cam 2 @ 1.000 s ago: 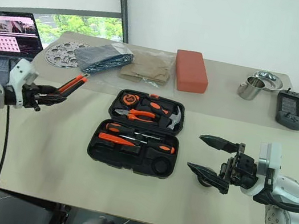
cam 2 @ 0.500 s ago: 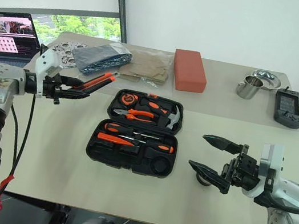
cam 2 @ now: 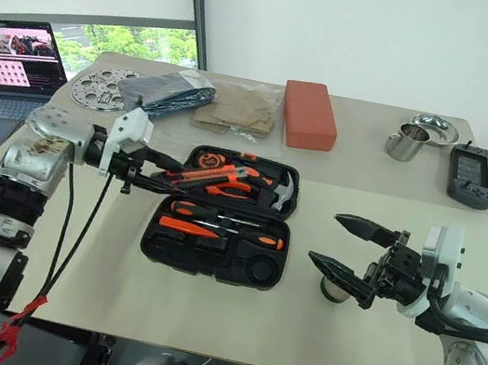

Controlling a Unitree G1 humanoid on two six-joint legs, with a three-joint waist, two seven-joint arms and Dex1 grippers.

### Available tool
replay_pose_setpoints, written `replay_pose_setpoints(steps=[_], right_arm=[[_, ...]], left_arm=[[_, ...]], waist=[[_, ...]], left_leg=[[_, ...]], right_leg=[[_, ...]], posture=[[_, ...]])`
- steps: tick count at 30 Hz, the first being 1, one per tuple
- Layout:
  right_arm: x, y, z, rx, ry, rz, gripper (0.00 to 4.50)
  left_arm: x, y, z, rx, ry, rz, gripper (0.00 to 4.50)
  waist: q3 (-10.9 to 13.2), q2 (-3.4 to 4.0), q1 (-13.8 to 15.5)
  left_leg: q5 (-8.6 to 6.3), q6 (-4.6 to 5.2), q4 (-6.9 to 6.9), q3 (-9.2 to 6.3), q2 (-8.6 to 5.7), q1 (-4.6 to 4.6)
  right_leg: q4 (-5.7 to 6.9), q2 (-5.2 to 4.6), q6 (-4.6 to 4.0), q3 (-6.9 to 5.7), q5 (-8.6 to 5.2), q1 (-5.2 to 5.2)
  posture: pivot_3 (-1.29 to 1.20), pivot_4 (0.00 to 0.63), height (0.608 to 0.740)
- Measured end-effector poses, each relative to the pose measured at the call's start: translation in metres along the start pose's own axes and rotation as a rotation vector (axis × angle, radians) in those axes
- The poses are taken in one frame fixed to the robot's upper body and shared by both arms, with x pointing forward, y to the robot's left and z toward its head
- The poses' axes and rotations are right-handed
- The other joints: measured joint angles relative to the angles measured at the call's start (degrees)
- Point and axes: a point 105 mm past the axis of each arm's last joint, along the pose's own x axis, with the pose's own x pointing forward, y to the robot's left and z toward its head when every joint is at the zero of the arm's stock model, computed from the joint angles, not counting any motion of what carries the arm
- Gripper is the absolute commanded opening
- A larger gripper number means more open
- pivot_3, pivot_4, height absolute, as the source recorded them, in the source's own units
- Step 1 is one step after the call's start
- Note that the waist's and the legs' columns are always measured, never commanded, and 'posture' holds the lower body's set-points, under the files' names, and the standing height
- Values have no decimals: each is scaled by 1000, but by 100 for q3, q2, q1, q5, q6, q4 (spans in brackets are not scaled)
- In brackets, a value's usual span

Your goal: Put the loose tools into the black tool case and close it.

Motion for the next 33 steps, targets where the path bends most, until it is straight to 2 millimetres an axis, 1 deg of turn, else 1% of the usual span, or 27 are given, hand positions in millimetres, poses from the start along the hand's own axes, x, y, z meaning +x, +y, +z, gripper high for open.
replay_pose_setpoints(steps=[1,2,3,6,13,16,17,19,21,24,29,31,33], right_arm=[[-1,0,-1,9,1,-6,4500],[-2,1,-1,13,0,-11,4500],[-4,1,-2,15,3,-19,4500],[-7,3,-3,15,11,-30,4500],[-12,5,-4,16,24,-62,4500],[-12,6,-4,13,26,-62,4500],[-12,6,-4,11,28,-61,4500],[-13,7,-3,9,30,-63,4500],[-15,7,-5,14,32,-70,4500],[-16,9,-7,19,33,-70,4500],[-17,10,-7,7,34,-67,4500],[-18,10,-7,0,36,-67,4500],[-18,10,-7,-5,36,-67,4500]], left_arm=[[2,-3,0,6,2,-18,1765],[5,-7,0,13,5,-38,1765],[10,-11,2,29,5,-63,1765],[19,-21,2,52,11,-115,1765],[37,-46,-10,86,59,-213,1765],[40,-48,-14,99,86,-219,1765],[41,-48,-14,105,91,-218,1765],[42,-53,-16,109,95,-227,1765],[45,-56,-18,106,102,-237,1765],[47,-56,-19,100,116,-226,1765],[41,-54,-30,83,183,-191,1765],[39,-56,-37,70,217,-187,1765],[37,-57,-40,64,227,-190,1765]], waist=[[0,-1,8],[1,-2,11],[-2,2,1],[-2,2,-30],[-2,3,-50],[-2,3,-48],[-2,3,-50],[0,-1,-27],[-1,1,-28],[-1,1,-53],[-1,1,-84],[-1,1,-99],[-1,1,-108]], left_leg=[[-1,1,0,46,15,8],[-4,5,0,52,18,1],[-4,5,1,34,4,-11],[-4,5,3,26,9,-8],[-3,5,7,0,12,-7],[-3,5,10,-4,11,-9],[-3,5,13,18,28,7],[-6,8,-2,100,57,34],[-7,9,-3,80,35,9],[-6,9,1,71,36,12],[-6,9,1,60,34,10],[-6,9,2,55,34,11],[-6,9,4,51,35,9]], right_leg=[[0,12,-7,20,4,-7],[-10,21,-16,28,10,-3],[-13,27,-17,24,11,10],[-11,36,-16,23,11,13],[-8,46,-16,12,11,17],[-8,46,-16,10,10,18],[-6,49,-16,20,11,7],[-1,69,-23,94,15,-10],[-6,76,-20,99,12,7],[-7,78,-17,95,11,8],[-6,78,-13,91,9,11],[-7,78,-15,89,10,11],[-7,78,-15,86,10,11]], posture=[[0,150,740],[0,150,740],[0,150,740],[0,150,740],[0,150,740],[0,150,740],[0,150,740],[0,150,740],[0,150,740],[0,150,740],[0,150,740],[0,150,740],[0,150,740]])
